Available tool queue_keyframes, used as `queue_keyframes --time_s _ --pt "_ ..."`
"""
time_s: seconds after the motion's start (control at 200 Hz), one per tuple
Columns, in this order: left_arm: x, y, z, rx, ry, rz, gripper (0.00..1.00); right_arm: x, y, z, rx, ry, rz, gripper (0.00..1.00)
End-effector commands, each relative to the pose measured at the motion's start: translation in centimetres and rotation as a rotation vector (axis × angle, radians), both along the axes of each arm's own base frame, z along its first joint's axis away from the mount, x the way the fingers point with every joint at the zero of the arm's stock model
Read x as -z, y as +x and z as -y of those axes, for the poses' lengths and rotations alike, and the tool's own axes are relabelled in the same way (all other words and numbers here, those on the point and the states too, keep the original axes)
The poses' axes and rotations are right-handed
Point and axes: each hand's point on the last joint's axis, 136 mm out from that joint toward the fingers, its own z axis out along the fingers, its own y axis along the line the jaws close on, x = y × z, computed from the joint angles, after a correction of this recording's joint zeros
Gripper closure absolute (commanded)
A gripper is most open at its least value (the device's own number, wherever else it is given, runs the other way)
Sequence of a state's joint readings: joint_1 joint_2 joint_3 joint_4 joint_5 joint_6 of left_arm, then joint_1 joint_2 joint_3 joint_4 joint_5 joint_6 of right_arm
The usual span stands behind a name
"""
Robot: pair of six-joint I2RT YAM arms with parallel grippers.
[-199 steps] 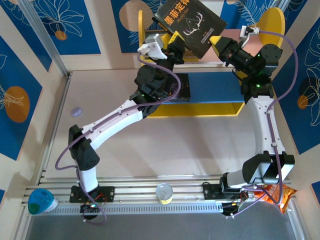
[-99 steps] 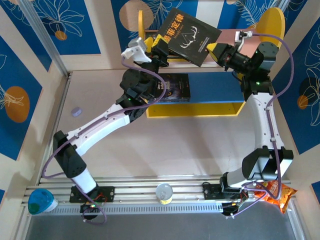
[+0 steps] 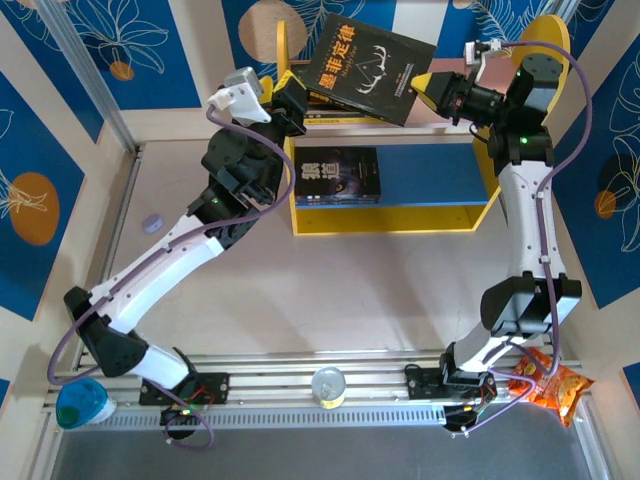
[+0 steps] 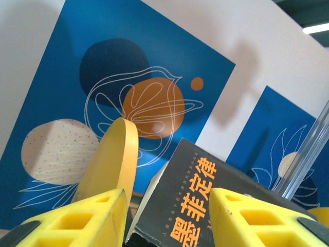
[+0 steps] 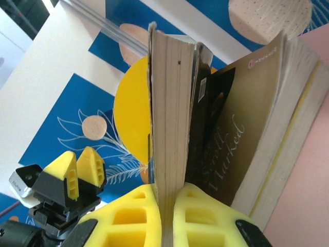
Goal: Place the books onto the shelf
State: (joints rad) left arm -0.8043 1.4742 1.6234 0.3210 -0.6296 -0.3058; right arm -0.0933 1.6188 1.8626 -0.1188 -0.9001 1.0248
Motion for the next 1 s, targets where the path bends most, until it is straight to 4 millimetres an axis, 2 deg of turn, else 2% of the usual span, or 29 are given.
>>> queue_keyframes --time_s 0.0,0.24,0.53,0.85,0.995 --pt "-0.7 -0.6 -1.0 0.004 0.057 -0.021 0.54 -1.5 -1.2 -0.4 -0.071 -0.032 0.063 0.94" --pt "-0.7 -1.2 -1.7 0.008 0.084 -0.035 0.53 -2.3 -0.8 -0.9 -0.174 -0.061 0.075 0.93" --pt "-0.7 -1.3 -2.4 -0.002 0.091 -0.043 0.52 -2.3 -0.5 -1.4 -0.269 -0.063 0.072 0.92" --pt "-0.5 -1.2 -2.8 0.000 0.087 -0.052 0.52 -0.9 0.5 -2.3 -0.334 -0.052 0.041 0.91" --pt "-0.6 -1.3 -3.1 -0.002 0.083 -0.052 0.52 -0.5 1.0 -2.5 -0.329 -0.054 0.031 0.85"
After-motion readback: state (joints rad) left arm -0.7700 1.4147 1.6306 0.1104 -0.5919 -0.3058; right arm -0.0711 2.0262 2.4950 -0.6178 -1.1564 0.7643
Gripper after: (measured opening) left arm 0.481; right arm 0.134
